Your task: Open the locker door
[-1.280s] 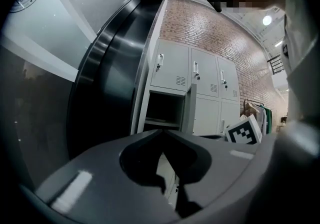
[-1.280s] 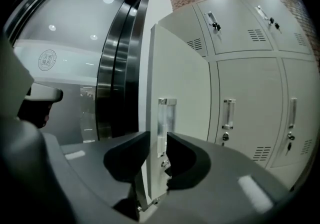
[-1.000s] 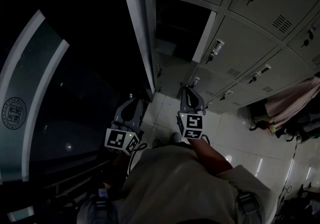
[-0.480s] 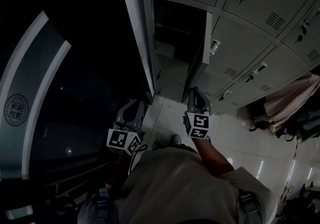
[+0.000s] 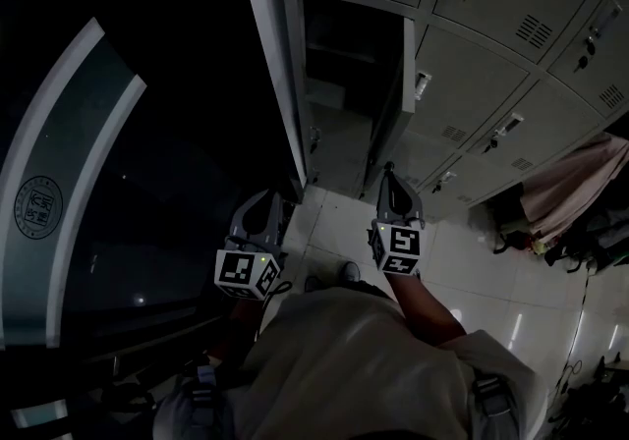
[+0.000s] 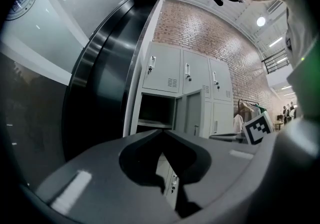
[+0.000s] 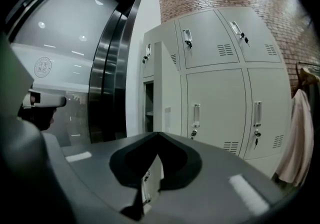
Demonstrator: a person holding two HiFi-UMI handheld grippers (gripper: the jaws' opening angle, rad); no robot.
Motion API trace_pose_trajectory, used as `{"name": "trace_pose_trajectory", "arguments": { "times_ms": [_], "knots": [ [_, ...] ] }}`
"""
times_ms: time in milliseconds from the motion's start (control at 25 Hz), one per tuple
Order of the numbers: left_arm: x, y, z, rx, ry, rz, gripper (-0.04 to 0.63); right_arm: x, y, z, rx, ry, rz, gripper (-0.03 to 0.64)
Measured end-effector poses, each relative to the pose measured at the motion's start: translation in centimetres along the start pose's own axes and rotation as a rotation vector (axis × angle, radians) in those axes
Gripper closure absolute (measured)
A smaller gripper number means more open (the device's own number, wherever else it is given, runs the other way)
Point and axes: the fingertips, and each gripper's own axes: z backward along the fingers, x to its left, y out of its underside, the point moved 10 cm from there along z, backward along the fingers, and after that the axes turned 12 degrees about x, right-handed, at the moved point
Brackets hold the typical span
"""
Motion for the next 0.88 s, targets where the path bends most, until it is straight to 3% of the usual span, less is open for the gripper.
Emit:
{"name": "trace_pose_trajectory", "arguments": {
  "times_ms": [120, 440, 560, 680, 880],
  "knots": [
    [-0.1, 0.1, -0.1, 0.007, -0.012, 0.003, 0.595, 0.2, -0.9, 0.7, -0.019, -0.032, -0.001, 0.615],
    [0.2, 1.5, 0.1, 0.023, 0.051, 0.008, 0.595, 1.4, -1.6, 2.3, -0.042, -0.141, 0.021, 0.615],
    [0.8, 2.2, 0.5, 0.032, 0.066, -0.007, 0.595, 2.3, -1.2, 2.9, -0.046, -0.139, 0.028, 0.615],
    [1.3, 2.2, 1.2, 0.045, 0.057, -0.003, 0.595, 2.9, -0.8, 3.3, -0.041, -0.125, 0.011, 0.615],
    [1.8, 2.8, 2.4, 0.041, 0.029, 0.003, 0.595, 3.2, -0.5, 3.6, -0.042, -0.18, -0.01, 0.615]
  ]
}}
